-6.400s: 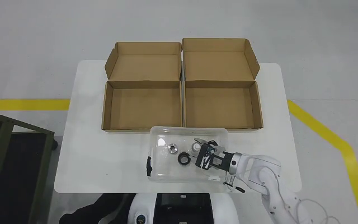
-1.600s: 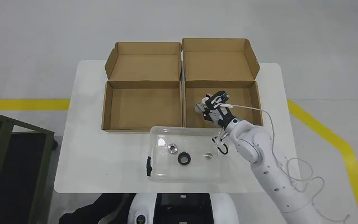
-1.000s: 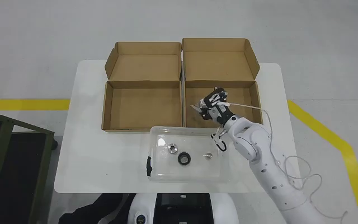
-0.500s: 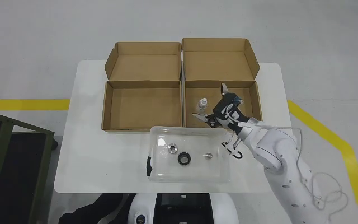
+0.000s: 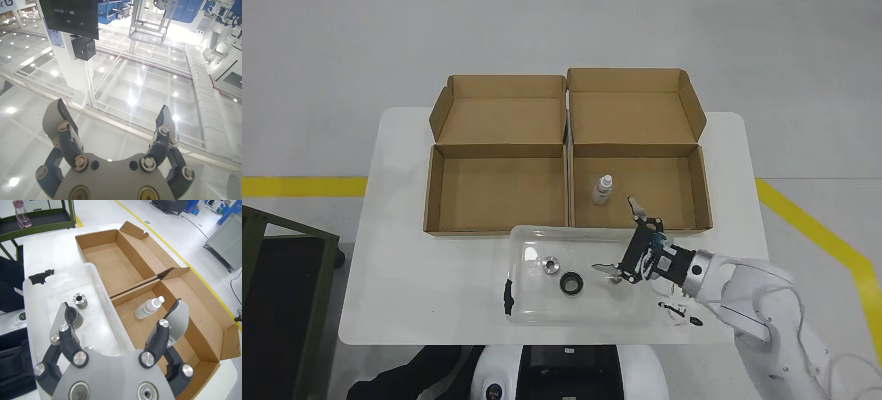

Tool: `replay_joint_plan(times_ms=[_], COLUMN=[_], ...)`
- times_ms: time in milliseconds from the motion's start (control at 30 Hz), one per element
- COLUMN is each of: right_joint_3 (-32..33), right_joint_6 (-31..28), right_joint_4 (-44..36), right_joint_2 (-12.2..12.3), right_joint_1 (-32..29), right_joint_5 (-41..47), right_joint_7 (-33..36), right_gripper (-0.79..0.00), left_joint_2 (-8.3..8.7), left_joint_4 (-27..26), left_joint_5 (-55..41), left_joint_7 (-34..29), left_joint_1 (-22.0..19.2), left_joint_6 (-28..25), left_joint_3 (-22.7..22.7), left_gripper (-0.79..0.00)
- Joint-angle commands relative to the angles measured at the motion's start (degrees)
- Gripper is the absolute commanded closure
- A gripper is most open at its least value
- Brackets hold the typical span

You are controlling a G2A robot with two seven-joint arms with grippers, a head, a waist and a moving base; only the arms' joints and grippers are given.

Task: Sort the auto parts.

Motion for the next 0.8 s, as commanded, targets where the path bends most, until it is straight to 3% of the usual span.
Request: replay_joint_plan(times_ms=[0, 367, 767], right_joint_3=[0.1, -2.4, -5.4], right_joint_6=[-2.1, -8.1, -7.7], right_joint_4=[-0.7, -1.3, 0.1], right_joint_2=[0.3, 1.4, 2.0], right_joint_1=[-1.1, -3.1, -2.1], right_joint_5=[-0.8, -5.4, -13.1], right_joint_7=[0.8, 6.3, 8.7], right_gripper=[-0.785, -0.785, -0.782], left_joint_2=[0.00, 0.00, 0.00], left_joint_4=[0.0, 0.0, 0.0], left_joint_5=[0.0, 0.0, 0.0], left_joint_7=[0.0, 0.0, 0.0], left_joint_1=[0.0, 0.0, 0.0], left_joint_6=[0.0, 0.0, 0.0], left_joint_3=[0.0, 0.0, 0.0], left_gripper=[-0.785, -0.785, -0.785])
